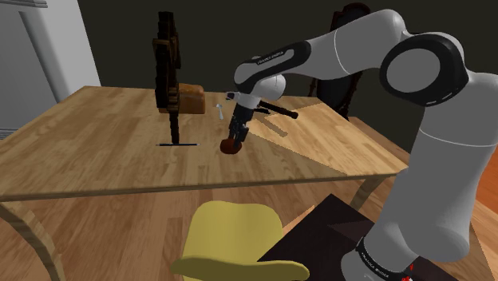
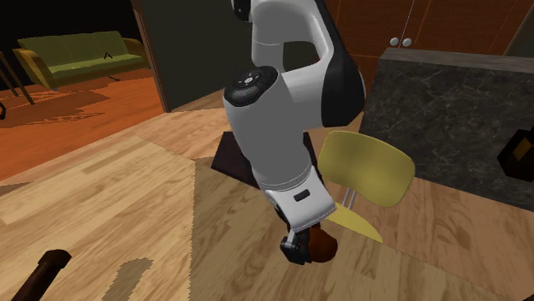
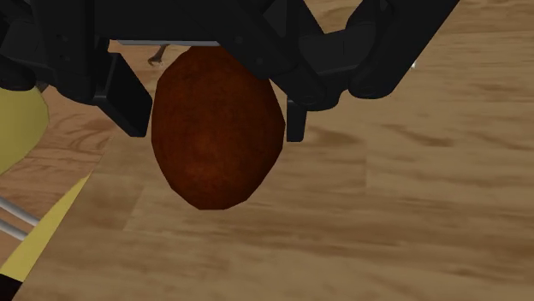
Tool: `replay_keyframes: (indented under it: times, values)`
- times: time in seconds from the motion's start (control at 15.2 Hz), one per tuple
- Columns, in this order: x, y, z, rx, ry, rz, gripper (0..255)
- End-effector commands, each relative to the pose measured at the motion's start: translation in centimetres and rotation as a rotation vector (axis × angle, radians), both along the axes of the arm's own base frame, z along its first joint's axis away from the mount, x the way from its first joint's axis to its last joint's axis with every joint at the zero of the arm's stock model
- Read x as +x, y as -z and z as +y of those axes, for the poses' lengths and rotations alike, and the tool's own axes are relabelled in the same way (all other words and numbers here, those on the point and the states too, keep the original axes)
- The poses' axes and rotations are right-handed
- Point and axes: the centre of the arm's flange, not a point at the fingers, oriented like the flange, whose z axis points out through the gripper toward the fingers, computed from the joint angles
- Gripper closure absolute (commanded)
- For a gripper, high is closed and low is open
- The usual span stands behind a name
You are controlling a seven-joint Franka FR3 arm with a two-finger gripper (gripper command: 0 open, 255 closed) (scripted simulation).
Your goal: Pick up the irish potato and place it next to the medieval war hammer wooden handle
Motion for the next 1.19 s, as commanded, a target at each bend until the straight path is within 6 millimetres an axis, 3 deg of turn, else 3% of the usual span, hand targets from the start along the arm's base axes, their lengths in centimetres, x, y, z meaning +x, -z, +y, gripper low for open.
replay_keyframes:
  times: [0.0,1.12]
  values:
    - [0.0,-1.0,0.0,0.0,0.0,0.0,255]
    - [0.0,-10.0,0.0,0.0,0.0,0.0,255]
